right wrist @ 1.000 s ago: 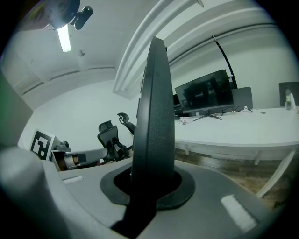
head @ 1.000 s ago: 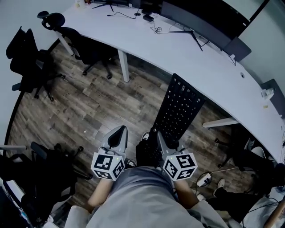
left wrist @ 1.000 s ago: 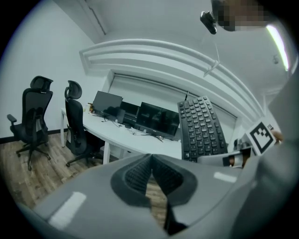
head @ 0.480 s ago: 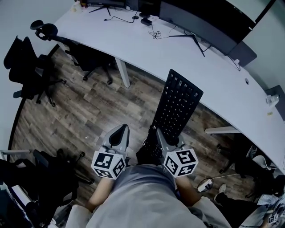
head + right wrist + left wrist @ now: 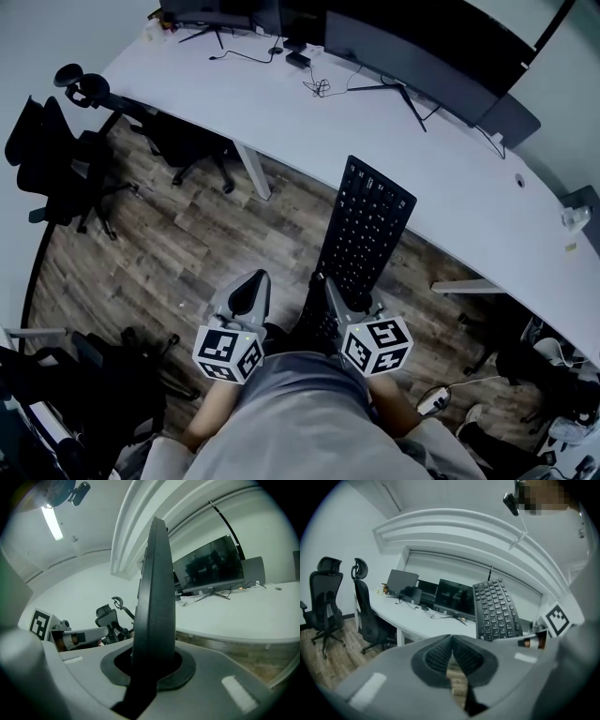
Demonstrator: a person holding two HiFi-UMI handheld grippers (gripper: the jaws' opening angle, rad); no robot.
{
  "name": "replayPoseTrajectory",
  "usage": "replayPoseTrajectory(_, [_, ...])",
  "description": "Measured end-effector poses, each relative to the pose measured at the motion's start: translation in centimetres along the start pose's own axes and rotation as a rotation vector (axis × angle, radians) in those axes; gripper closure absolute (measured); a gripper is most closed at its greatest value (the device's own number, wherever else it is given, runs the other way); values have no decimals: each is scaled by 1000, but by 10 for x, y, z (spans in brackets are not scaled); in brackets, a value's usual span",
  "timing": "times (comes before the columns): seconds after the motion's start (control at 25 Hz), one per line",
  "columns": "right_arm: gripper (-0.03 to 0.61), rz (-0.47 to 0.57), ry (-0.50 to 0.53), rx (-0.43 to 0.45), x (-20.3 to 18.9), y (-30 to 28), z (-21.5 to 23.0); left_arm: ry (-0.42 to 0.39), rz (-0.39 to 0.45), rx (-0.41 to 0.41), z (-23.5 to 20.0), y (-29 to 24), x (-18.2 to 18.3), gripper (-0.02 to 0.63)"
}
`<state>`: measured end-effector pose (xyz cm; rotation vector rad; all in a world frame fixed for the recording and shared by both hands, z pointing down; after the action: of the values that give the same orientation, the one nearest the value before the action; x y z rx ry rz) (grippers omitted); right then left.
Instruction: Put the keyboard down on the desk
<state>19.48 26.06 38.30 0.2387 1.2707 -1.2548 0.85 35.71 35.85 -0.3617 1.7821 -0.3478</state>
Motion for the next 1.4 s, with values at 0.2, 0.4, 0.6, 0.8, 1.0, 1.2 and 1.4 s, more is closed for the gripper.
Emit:
replayPoseTrajectory(0.2, [505, -13, -3, -4, 4, -5, 10, 8, -8, -23, 2, -9, -2, 614])
replayPoseTrajectory(0.4, [505, -24, -15, -13, 10, -12, 20, 8, -17, -60, 2, -25, 0, 614])
replayPoseTrajectory(0.6, [505, -28, -27, -41, 19, -23, 35, 4, -28, -101, -3, -54, 8, 614])
replayPoseTrajectory(0.8, [505, -22, -42, -70, 38, -41, 55, -15, -32, -134, -13, -90, 30, 614])
replayPoseTrajectory(1.0, [505, -16, -52, -86, 61, -64, 68, -18, -22, -153, -29, -122, 55, 614])
replayPoseTrajectory(1.2, [505, -7, -70, -109, 90, -93, 80, -26, -23, -174, -51, -158, 86, 614])
replayPoseTrajectory(1.4, [505, 2, -106, -142, 126, -128, 96, -34, -32, -210, -78, -202, 124, 614])
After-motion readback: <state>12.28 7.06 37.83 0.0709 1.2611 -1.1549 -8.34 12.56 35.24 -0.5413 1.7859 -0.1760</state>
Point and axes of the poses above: the fingertips, and each gripper's own axes: y backward along the fingers, z to its right, x out of its top, the point moved 8 cm from there along y, backward along the fingers, and after that the axes turned 6 degrees about -z, right-handed, at the moved point
